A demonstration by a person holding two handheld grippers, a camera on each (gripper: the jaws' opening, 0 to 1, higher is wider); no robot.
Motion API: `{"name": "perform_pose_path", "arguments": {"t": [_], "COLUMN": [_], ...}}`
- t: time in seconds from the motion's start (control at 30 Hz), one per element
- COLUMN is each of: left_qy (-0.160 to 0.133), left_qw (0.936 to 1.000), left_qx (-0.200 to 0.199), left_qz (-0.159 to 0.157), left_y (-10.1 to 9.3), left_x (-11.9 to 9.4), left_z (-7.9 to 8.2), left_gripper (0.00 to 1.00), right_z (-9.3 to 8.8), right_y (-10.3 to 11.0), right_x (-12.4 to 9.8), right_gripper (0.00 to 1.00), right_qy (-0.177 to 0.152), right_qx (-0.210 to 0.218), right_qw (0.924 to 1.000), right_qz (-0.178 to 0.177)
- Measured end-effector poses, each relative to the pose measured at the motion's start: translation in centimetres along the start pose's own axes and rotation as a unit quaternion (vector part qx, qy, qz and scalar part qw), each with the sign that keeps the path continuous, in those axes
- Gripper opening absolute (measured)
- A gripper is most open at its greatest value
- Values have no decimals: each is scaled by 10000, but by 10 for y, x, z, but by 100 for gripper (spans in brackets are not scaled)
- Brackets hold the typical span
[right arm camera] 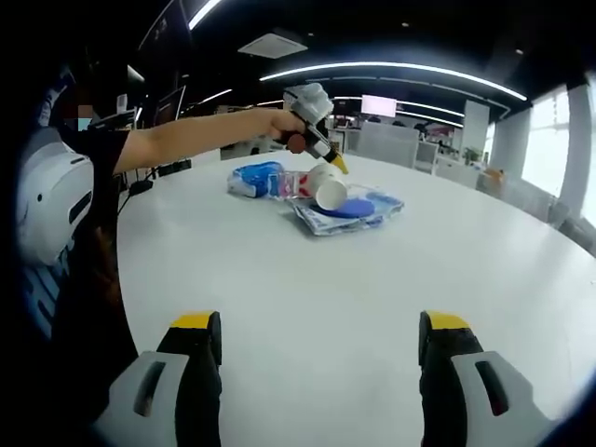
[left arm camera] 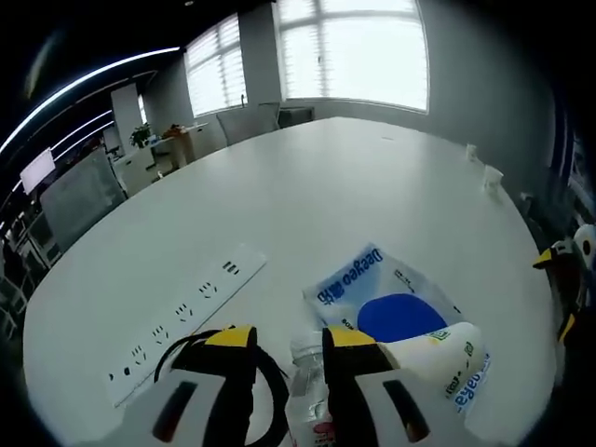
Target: Arrange the tabletop items into an orderly group along one side of the table until the central work area is clear of visible clutter.
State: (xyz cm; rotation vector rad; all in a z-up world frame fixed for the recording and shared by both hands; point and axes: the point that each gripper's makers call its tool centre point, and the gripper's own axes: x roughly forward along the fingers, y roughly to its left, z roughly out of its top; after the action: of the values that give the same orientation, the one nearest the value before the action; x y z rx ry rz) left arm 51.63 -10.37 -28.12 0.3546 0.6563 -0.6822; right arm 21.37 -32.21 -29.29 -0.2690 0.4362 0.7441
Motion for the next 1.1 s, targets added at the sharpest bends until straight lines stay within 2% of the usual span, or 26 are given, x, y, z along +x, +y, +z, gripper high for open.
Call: {"name": "perform_pose_path", "arguments": {"t": [0.23, 0.37, 0.73, 1.1], "left_qy": [99, 118, 182, 409], "left_qw": [9999, 9998, 9994, 9985], "left_qx": [-5, -145, -255, -244], "left_qz": [-23, -105, -159, -267], "left_y": [-1, -1, -2, -11], "left_x": [4, 7, 10, 18], "left_z": [-6, -8, -8, -12], "left_gripper": [26, 25, 24, 24], "right_z": [-3, -5, -10, -15], "right_y": [-2, -4, -7, -9], "right_x": [0, 3, 10, 11], "right_gripper": [84, 84, 84, 83], "right_qy": [34, 48, 64, 57], "right_qx": [22, 35, 106, 155], "right_qw": [10000, 10000, 9999, 9999], "right_qz": [-27, -21, 16, 47]}}
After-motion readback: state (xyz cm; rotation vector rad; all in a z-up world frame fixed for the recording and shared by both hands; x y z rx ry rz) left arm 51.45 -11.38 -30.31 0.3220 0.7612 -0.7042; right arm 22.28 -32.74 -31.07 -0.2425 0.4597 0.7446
